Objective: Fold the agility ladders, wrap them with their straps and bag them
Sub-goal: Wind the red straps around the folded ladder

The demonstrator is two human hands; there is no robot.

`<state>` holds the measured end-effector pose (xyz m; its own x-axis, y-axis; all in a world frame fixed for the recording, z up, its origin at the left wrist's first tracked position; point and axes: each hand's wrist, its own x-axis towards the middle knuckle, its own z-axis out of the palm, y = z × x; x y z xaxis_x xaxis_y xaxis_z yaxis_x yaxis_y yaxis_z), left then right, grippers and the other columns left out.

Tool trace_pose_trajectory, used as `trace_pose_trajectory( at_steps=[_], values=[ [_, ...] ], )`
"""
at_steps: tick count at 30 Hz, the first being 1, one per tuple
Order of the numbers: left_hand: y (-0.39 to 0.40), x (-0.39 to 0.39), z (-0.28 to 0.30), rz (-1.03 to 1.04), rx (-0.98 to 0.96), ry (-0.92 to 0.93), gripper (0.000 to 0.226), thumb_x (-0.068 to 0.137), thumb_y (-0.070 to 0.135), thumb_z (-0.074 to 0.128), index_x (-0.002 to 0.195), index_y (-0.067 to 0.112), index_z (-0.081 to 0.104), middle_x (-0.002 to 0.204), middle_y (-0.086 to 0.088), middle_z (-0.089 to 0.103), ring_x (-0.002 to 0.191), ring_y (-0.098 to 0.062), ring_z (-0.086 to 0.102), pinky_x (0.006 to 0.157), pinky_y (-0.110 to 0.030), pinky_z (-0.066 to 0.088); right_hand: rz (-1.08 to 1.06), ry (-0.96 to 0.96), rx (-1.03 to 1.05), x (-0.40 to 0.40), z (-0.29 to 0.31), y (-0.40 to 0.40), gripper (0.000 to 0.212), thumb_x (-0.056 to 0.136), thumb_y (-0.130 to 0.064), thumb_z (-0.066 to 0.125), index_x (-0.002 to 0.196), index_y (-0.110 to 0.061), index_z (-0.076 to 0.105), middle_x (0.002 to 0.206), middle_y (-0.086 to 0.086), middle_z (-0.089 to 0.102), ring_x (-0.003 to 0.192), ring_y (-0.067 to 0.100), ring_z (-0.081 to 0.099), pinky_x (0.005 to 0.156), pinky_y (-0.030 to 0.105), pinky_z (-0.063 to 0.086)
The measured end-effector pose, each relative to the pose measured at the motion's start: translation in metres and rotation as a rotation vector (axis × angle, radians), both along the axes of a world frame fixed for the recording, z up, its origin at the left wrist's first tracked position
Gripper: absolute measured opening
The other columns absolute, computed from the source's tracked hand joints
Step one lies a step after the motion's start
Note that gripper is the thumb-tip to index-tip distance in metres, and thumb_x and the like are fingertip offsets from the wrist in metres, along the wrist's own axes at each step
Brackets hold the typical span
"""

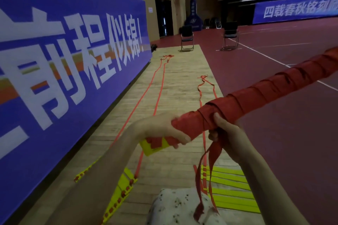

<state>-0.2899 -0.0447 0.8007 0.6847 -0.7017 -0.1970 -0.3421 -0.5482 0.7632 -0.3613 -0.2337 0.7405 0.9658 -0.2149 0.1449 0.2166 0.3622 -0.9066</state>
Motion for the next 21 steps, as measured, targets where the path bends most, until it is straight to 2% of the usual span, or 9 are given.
trace_pose_trajectory(
  at_steps=[1, 2, 4, 7, 12, 15, 17, 19, 21],
  values=[
    [0.002, 0.000, 0.003, 0.008, -0.054, 0.093, 0.026, 0.075, 0.014, 0.079, 0.097, 0.010, 0.065, 0.087, -0.011, 0.072, 0.074, -0.026, 0.069, 0.068, -0.035, 0.058, 0.009, -0.007, -0.016, 0.000, 0.002, -0.002, 0.025, 0.078, -0.028, 0.073, 0.073, -0.008, 0.059, 0.055, 0.005, 0.047, 0.046, 0.015, 0.046, 0.047, 0.026, 0.041],
    [0.001, -0.001, 0.002, 0.042, -0.078, 0.059, 0.023, 0.075, 0.009, 0.079, 0.094, 0.006, 0.066, 0.081, -0.013, 0.071, 0.068, -0.026, 0.069, 0.064, -0.035, 0.058, 0.016, -0.002, -0.048, -0.001, 0.003, -0.004, 0.025, 0.080, -0.029, 0.075, 0.074, -0.008, 0.062, 0.056, 0.007, 0.050, 0.046, 0.015, 0.049, 0.047, 0.027, 0.042],
    [-0.004, -0.008, -0.009, 0.126, -0.027, -0.225, 0.031, 0.071, 0.021, 0.082, 0.097, 0.012, 0.068, 0.080, -0.008, 0.071, 0.070, -0.022, 0.069, 0.065, -0.034, 0.058, 0.028, 0.056, -0.143, -0.002, 0.005, -0.009, 0.029, 0.077, -0.033, 0.073, 0.080, -0.005, 0.065, 0.062, 0.012, 0.055, 0.047, 0.018, 0.053, 0.048, 0.028, 0.046],
    [-0.008, -0.018, -0.032, 0.289, 0.175, -0.778, 0.042, 0.070, 0.050, 0.074, 0.107, 0.032, 0.065, 0.091, 0.005, 0.070, 0.086, -0.019, 0.064, 0.067, -0.028, 0.045, -0.020, 0.181, -0.268, -0.004, 0.001, -0.010, 0.042, 0.075, -0.034, 0.071, 0.088, 0.005, 0.067, 0.081, 0.021, 0.068, 0.049, 0.018, 0.056, 0.048, 0.028, 0.050],
    [-0.012, -0.024, -0.056, 0.443, 0.208, -1.044, 0.040, 0.082, 0.052, 0.059, 0.118, 0.034, 0.057, 0.098, 0.003, 0.069, 0.091, -0.024, 0.065, 0.065, -0.029, 0.039, 0.010, 0.353, -0.194, -0.003, -0.018, 0.008, 0.024, 0.097, -0.009, 0.055, 0.101, 0.014, 0.062, 0.077, 0.017, 0.068, 0.047, 0.018, 0.060, 0.044, 0.024, 0.048],
    [-0.011, -0.022, -0.065, 0.480, 0.142, -1.103, 0.037, 0.079, 0.047, 0.066, 0.112, 0.031, 0.061, 0.086, 0.003, 0.069, 0.078, -0.024, 0.066, 0.058, -0.028, 0.038, 0.071, 0.365, 0.053, -0.003, -0.017, 0.018, 0.026, 0.094, -0.005, 0.042, 0.098, 0.011, 0.062, 0.086, 0.021, 0.069, 0.046, 0.024, 0.057, 0.049, 0.031, 0.051],
    [-0.009, -0.016, -0.069, 0.510, 0.131, -1.248, 0.047, 0.065, 0.034, 0.078, 0.108, 0.024, 0.065, 0.080, 0.002, 0.067, 0.066, -0.026, 0.065, 0.049, -0.030, 0.043, 0.105, 0.330, 0.183, -0.001, -0.007, 0.024, 0.030, 0.093, -0.006, 0.035, 0.098, 0.008, 0.060, 0.087, 0.021, 0.070, 0.043, 0.023, 0.053, 0.047, 0.029, 0.049],
    [-0.008, -0.011, -0.076, 0.529, 0.146, -1.441, 0.059, 0.054, 0.019, 0.079, 0.112, 0.017, 0.068, 0.086, -0.001, 0.068, 0.067, -0.026, 0.064, 0.053, -0.032, 0.048, 0.100, 0.308, 0.192, -0.001, 0.003, 0.029, 0.028, 0.093, -0.010, 0.035, 0.096, 0.005, 0.059, 0.080, 0.021, 0.067, 0.039, 0.019, 0.049, 0.042, 0.025, 0.043],
    [-0.010, -0.010, -0.077, 0.512, 0.121, -1.624, 0.056, 0.060, 0.010, 0.072, 0.116, 0.012, 0.067, 0.097, -0.006, 0.068, 0.076, -0.026, 0.065, 0.064, -0.035, 0.051, 0.053, 0.293, 0.192, -0.001, 0.008, 0.035, 0.023, 0.093, -0.020, 0.042, 0.087, -0.004, 0.057, 0.075, 0.018, 0.063, 0.035, 0.013, 0.041, 0.038, 0.020, 0.035]
  ],
)
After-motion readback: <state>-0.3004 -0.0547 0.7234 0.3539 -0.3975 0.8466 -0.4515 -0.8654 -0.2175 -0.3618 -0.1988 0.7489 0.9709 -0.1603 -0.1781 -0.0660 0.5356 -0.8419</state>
